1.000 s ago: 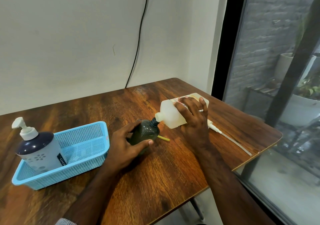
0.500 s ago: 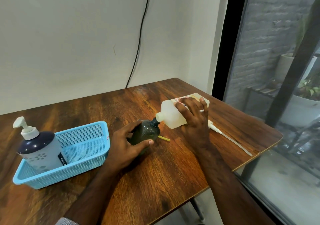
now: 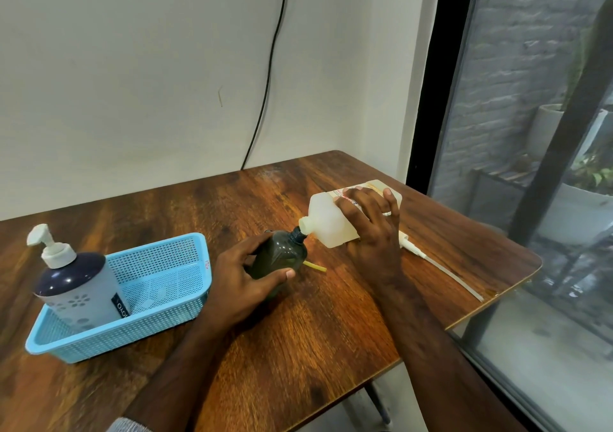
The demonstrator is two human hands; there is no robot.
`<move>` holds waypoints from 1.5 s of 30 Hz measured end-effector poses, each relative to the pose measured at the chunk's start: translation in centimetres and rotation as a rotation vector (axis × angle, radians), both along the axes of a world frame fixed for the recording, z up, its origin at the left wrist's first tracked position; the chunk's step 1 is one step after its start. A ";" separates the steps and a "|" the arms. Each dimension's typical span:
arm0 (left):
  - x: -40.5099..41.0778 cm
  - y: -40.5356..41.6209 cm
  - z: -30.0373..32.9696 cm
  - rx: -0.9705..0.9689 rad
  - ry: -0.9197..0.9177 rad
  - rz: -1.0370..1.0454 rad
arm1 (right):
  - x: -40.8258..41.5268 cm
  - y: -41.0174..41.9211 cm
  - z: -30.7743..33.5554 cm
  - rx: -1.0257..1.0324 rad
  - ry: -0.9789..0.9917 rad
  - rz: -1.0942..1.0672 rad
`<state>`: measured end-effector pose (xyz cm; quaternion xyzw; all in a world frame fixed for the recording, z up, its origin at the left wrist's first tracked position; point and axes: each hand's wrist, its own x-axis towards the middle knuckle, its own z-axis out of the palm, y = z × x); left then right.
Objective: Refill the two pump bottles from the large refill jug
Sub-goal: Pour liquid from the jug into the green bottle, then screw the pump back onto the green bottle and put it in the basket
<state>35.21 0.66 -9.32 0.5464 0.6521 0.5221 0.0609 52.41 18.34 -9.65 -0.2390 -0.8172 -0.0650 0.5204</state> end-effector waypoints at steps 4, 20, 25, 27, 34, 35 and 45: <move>-0.1 0.0 -0.1 -0.009 0.009 -0.009 | -0.1 -0.1 -0.2 -0.057 -0.002 0.007; -0.1 0.6 -0.6 -0.029 -0.253 0.015 | -0.7 -1.7 0.0 -0.701 0.138 0.004; -0.2 0.7 -1.0 -0.004 -0.353 0.029 | -1.0 -1.2 0.1 -0.827 0.265 0.034; -0.5 0.7 -1.2 -0.005 -0.379 0.039 | -0.9 -0.8 0.1 -0.890 0.314 0.052; -0.4 0.8 -1.1 0.005 -0.372 0.054 | -0.6 -0.3 -0.7 -0.918 0.277 0.052; -0.4 0.9 -1.2 0.002 -0.368 0.057 | -0.6 -0.3 -0.8 -0.913 0.277 0.032; -0.1 1.0 -1.1 -0.028 -0.348 0.081 | -0.2 -1.4 -0.4 -0.564 0.347 -0.106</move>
